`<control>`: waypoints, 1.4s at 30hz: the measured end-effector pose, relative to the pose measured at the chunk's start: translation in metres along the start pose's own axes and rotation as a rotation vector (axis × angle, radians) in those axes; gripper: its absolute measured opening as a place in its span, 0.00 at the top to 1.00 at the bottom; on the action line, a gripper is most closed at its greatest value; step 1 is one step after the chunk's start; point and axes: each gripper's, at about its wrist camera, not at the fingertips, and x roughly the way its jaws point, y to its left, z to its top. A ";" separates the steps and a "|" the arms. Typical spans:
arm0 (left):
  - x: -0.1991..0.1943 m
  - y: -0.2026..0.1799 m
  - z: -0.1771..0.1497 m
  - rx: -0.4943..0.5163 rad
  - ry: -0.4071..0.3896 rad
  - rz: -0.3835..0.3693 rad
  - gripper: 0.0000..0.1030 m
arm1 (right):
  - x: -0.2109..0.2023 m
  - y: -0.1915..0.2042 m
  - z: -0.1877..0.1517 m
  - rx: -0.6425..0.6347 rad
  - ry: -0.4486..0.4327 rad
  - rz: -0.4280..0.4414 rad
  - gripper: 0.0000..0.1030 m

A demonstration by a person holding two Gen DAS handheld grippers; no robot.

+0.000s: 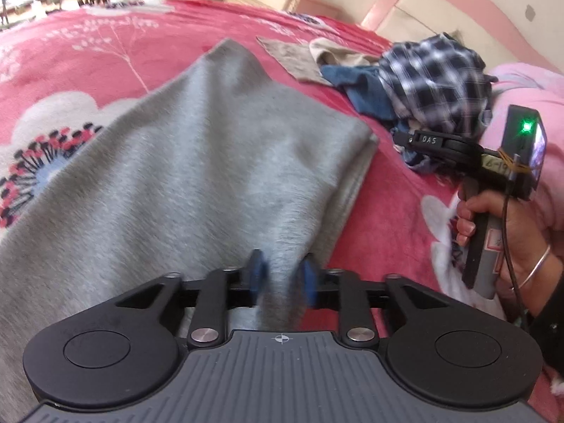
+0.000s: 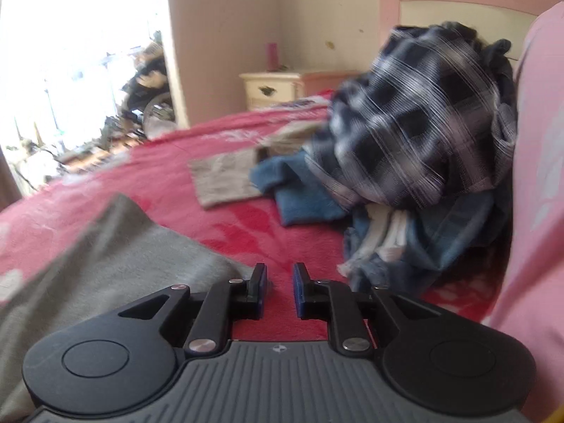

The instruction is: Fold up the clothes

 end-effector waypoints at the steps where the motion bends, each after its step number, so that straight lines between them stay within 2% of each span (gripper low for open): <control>1: -0.004 0.000 0.001 -0.001 -0.008 -0.005 0.67 | 0.000 0.002 0.002 -0.005 0.007 0.028 0.83; 3: -0.013 0.000 0.002 -0.004 -0.026 -0.011 0.62 | 0.006 0.003 0.010 0.047 0.055 0.112 0.81; 5: -0.024 0.002 0.003 -0.009 -0.046 -0.003 0.59 | 0.021 0.001 0.016 0.153 0.137 0.160 0.63; 6: -0.031 0.003 0.003 -0.007 -0.052 0.001 0.58 | 0.029 -0.001 0.019 0.204 0.177 0.181 0.61; 8: -0.046 0.006 0.000 0.005 -0.055 0.012 0.58 | 0.047 -0.001 0.022 0.240 0.240 0.164 0.61; 10: -0.061 0.007 -0.008 0.028 -0.045 0.030 0.57 | 0.053 0.002 0.023 0.216 0.240 0.146 0.59; 12: -0.080 0.009 -0.024 0.064 -0.026 0.051 0.55 | 0.054 0.005 0.024 0.181 0.217 0.142 0.67; 13: -0.088 0.010 -0.034 0.086 -0.012 0.067 0.55 | 0.054 0.007 0.025 0.163 0.206 0.139 0.92; 14: -0.096 0.011 -0.044 0.106 0.000 0.091 0.55 | 0.054 0.008 0.025 0.146 0.194 0.137 0.96; 17: -0.116 0.013 -0.076 0.154 0.026 0.185 0.55 | 0.055 0.012 0.026 0.093 0.160 0.128 0.96; 19: -0.125 0.016 -0.095 0.158 0.039 0.234 0.54 | 0.059 0.012 0.022 0.061 0.169 0.082 0.96; 22: -0.134 0.021 -0.117 0.151 0.052 0.286 0.54 | 0.034 0.021 0.020 0.013 0.133 0.156 0.93; 26: -0.140 0.020 -0.131 0.184 0.048 0.321 0.54 | -0.001 0.032 0.017 -0.050 0.085 0.256 0.76; 30: -0.146 0.008 -0.143 0.287 0.039 0.377 0.54 | -0.035 0.044 0.014 -0.113 0.036 0.355 0.76; 34: -0.165 0.000 -0.162 0.347 0.024 0.414 0.54 | -0.070 0.057 0.011 -0.181 -0.011 0.459 0.76; 36: -0.174 -0.001 -0.170 0.352 0.020 0.422 0.54 | -0.096 0.091 -0.001 -0.321 0.036 0.664 0.76; 38: -0.185 0.002 -0.176 0.316 0.016 0.413 0.54 | -0.114 0.126 -0.026 -0.465 0.077 0.784 0.76; 42: -0.205 0.021 -0.187 0.154 0.009 0.391 0.53 | -0.151 0.195 -0.077 -0.758 0.162 1.021 0.76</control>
